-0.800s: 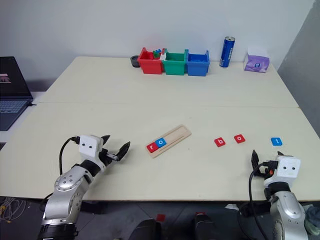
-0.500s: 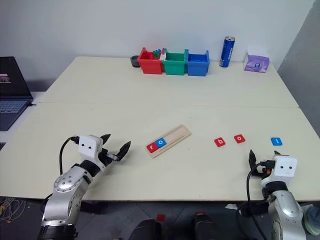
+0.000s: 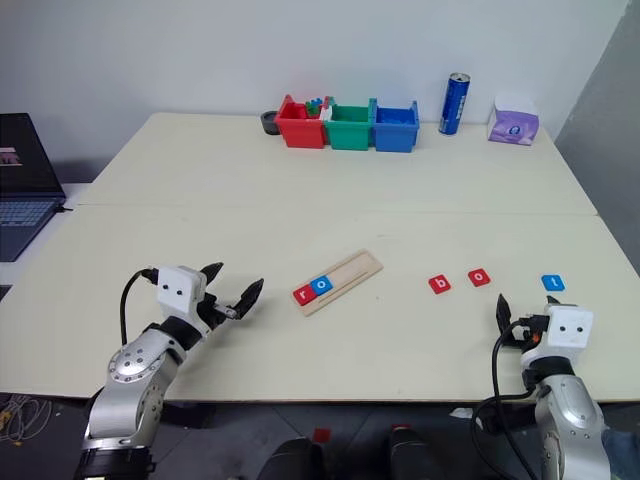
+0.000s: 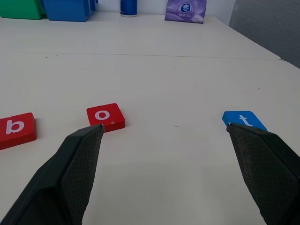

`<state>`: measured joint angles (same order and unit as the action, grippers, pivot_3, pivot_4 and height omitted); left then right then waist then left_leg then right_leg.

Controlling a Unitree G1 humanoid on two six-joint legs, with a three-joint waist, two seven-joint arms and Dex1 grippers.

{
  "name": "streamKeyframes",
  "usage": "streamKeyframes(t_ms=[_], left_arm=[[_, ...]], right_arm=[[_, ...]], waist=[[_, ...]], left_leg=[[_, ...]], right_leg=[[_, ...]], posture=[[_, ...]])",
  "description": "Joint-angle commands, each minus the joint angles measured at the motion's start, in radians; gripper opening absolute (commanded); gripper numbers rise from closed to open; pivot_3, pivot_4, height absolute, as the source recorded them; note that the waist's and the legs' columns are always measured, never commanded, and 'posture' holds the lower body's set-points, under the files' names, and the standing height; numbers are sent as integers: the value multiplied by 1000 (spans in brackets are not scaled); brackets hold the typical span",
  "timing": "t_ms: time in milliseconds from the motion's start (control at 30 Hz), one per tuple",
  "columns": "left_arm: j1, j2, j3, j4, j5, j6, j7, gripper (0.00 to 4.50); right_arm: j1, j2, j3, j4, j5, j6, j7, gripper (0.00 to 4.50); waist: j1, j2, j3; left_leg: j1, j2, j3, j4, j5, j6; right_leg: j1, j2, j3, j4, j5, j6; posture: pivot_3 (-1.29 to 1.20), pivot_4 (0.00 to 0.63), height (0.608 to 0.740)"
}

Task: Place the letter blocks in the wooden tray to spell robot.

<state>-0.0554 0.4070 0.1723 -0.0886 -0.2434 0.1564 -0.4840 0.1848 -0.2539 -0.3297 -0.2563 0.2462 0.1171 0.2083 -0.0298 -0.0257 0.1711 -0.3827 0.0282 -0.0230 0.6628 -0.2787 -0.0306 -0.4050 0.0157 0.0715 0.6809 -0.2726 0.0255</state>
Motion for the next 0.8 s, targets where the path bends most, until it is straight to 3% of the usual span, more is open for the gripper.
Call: streamKeyframes(t_ms=[33, 200, 333, 600, 800], left_arm=[[-17, 18, 13, -31, -28, 10, -22, 4500], [-51, 27, 2, 4, -83, 11, -113, 4500], [-112, 59, -55, 56, -49, 18, -178, 4500], [-239, 95, -170, 73, -67, 156, -312, 4500], [-270, 112, -252, 61, -38, 228, -364, 4500]], right_arm=[[-9, -5, -3, -4, -2, -19, 2, 4456], [-10, -1, 0, -7, 11, -26, 14, 4456], [11, -27, 38, -73, 60, 30, 90, 4456], [7, -234, 192, -394, 319, 361, 323, 4456], [-52, -334, 182, -504, 436, 495, 324, 4456]], waist=[[0, 0, 0], [0, 0, 0], [0, 1, 0], [-1, 1, 0], [-1, -1, 1]], left_leg=[[0, 0, 0, 0, 0, 0], [0, 0, 0, 0, 0, 0], [0, 0, 1, 0, 0, 0], [0, 0, -1, 0, 0, 0], [-1, -1, -2, 0, 0, 0]], right_leg=[[0, 0, 0, 0, 0, 0], [0, 0, 0, 0, 0, 0], [0, 1, 0, 0, 0, 0], [0, 1, -1, 0, 0, 0], [0, 1, -2, 0, 0, 0]], posture=[[0, 150, 740], [0, 150, 740], [0, 150, 740], [0, 150, 740], [0, 150, 740]])
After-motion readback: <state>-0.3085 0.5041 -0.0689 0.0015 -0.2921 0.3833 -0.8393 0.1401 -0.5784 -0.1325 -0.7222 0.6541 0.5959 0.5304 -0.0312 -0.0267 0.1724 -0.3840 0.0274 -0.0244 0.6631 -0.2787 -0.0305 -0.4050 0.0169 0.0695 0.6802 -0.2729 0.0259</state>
